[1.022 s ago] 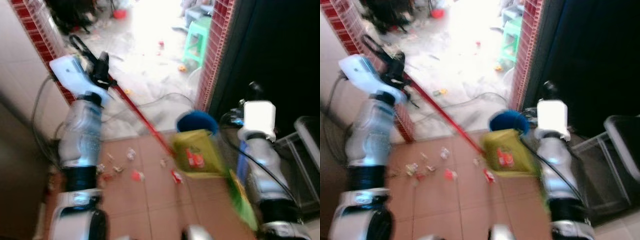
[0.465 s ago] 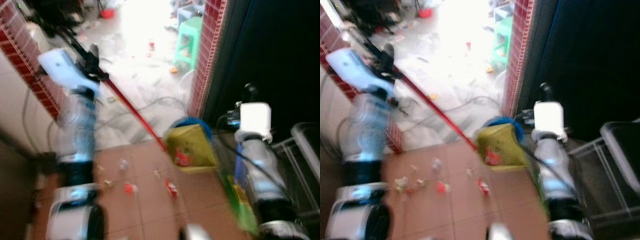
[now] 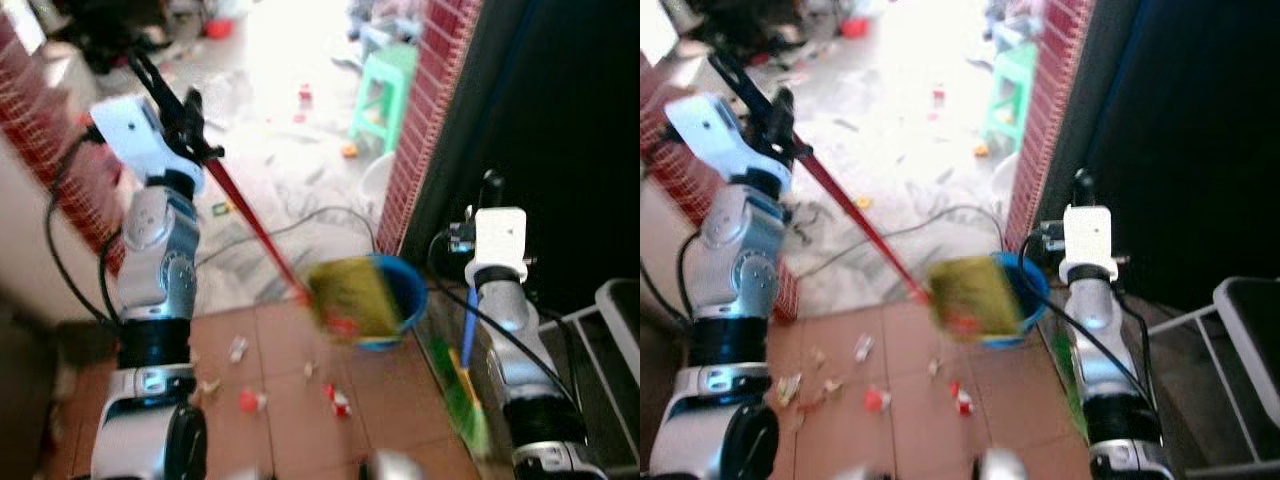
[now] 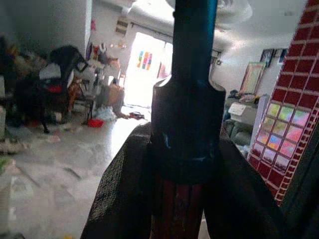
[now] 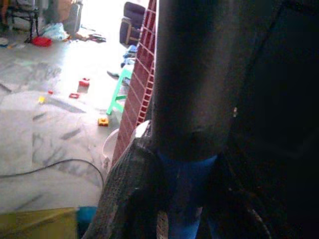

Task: Sweep floor

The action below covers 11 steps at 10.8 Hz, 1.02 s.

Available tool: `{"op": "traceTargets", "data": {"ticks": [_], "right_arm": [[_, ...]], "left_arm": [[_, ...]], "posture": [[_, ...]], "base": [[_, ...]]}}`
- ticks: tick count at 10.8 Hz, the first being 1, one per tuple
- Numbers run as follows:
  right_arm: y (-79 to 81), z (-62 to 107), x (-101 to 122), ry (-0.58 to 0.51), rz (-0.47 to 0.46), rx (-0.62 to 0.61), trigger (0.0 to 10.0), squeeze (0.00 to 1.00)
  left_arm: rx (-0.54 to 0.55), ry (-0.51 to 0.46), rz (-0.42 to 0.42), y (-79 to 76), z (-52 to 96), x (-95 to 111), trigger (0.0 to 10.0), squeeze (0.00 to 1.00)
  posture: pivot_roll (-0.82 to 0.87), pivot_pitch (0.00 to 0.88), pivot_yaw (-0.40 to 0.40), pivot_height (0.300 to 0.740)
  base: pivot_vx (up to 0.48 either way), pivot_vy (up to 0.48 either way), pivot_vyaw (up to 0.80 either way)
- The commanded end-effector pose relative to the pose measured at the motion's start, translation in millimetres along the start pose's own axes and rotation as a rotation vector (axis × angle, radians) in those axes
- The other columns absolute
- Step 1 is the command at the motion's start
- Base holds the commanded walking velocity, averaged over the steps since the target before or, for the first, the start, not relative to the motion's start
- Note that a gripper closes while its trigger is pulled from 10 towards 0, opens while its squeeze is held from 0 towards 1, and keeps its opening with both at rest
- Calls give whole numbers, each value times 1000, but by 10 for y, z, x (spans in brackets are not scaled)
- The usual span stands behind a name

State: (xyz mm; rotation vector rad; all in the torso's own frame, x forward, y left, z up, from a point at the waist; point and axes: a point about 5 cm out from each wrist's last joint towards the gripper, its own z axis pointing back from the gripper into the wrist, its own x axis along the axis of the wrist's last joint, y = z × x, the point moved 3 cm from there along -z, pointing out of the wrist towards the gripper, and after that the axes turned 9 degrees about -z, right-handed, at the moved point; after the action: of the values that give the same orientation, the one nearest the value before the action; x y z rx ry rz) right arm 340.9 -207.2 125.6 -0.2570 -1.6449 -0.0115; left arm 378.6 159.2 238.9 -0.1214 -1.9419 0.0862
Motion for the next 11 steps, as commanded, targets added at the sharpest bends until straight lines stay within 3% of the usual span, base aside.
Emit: {"op": "traceTargets", "data": {"ticks": [1, 4, 6, 7, 9, 11], "right_arm": [[-64, -30, 84, -30, 31, -14, 10000, 0], [-53, -29, 86, -30, 29, -9, 10000, 0], [-47, -30, 87, -31, 28, -8, 10000, 0], [-35, -33, 90, -32, 27, -5, 10000, 0], [-24, -42, 96, -33, 27, -3, 10000, 0], [-10, -45, 100, -34, 25, -2, 10000, 0]], "left_arm": [[-16, -73, 45, -106, -43, 151, 10000, 0], [-12, -95, -27, -142, -49, 144, 10000, 0], [-55, -140, -116, -216, -60, 185, 10000, 0], [-65, -142, -118, -258, -71, 165, 10000, 0], [-123, -140, -108, -488, -37, 93, 10000, 0], [-244, -167, -147, -853, 76, 1, 10000, 0]], "posture": [[-93, 0, 26, 740], [-94, 0, 25, 740], [-93, 0, 23, 740], [-93, 0, 23, 740], [-95, 0, 19, 740], [-101, 0, 21, 740]], "base": [[480, 0, 0], [480, 0, 0], [0, 0, 0], [0, 0, 0], [0, 0, 0], [0, 0, 0]]}}
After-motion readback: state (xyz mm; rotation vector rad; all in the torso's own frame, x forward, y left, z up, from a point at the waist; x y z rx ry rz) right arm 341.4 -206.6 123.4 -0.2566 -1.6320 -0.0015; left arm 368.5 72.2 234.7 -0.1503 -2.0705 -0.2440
